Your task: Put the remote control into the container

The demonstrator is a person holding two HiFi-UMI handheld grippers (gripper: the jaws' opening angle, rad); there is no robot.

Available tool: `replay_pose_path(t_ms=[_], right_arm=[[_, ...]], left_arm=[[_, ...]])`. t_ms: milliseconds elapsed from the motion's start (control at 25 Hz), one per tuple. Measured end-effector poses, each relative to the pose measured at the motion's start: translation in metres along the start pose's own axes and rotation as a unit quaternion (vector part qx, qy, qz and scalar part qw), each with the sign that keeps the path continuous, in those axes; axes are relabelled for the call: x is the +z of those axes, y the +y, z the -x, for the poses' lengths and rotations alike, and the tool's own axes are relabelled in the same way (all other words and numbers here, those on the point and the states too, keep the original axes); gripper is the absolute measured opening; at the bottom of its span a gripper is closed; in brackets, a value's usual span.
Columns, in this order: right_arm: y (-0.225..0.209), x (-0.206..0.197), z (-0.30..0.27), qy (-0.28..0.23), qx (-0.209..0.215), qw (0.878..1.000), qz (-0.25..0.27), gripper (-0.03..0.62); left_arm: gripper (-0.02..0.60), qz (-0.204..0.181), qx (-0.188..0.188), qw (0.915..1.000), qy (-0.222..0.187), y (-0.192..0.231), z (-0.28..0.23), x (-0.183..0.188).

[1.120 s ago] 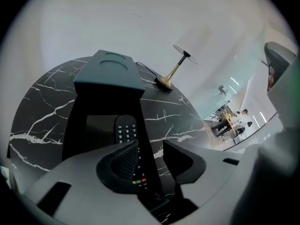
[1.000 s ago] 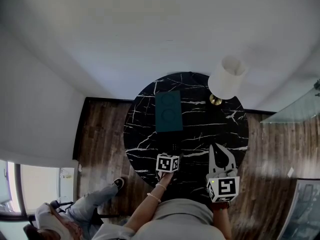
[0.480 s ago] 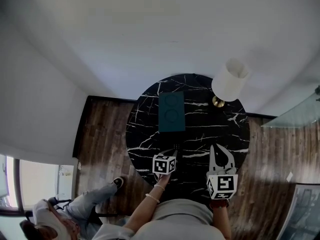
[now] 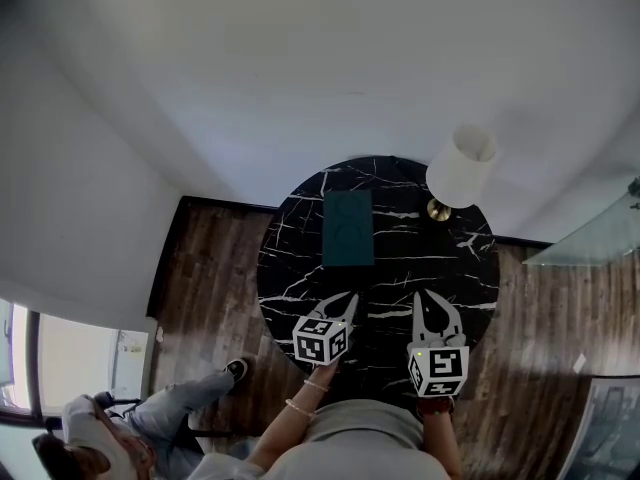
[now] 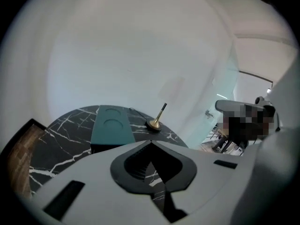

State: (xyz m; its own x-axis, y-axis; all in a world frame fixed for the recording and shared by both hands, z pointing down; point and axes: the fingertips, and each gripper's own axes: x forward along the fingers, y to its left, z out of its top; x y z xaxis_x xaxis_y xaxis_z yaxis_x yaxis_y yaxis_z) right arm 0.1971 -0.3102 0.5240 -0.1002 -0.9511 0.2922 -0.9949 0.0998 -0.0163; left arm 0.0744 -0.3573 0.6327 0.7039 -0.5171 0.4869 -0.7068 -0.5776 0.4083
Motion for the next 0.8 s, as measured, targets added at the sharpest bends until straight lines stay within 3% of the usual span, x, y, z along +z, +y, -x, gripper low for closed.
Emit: replay_pose_path(t_ms=[160, 400, 800], right_arm=[[0.008, 0.006, 0.002, -0.010, 0.011, 1.000, 0.001, 0.014], [0.022, 0.015, 0.003, -0.020, 0.024, 1.000, 0.004, 0.014], [0.044, 0.042, 0.007, -0.054, 0.034, 0.998, 0.005, 0.014]], left_arm=[[0.006, -0.024, -0.015, 0.9980, -0.056, -0.025, 0.022, 0.033], [0.006, -0.024, -0.046, 0.9920, -0.116, -0.052, 0.049, 0.065], [0.006, -0.081, -0.061, 0.9712, -0.215, -0.088, 0.099, 0.115]])
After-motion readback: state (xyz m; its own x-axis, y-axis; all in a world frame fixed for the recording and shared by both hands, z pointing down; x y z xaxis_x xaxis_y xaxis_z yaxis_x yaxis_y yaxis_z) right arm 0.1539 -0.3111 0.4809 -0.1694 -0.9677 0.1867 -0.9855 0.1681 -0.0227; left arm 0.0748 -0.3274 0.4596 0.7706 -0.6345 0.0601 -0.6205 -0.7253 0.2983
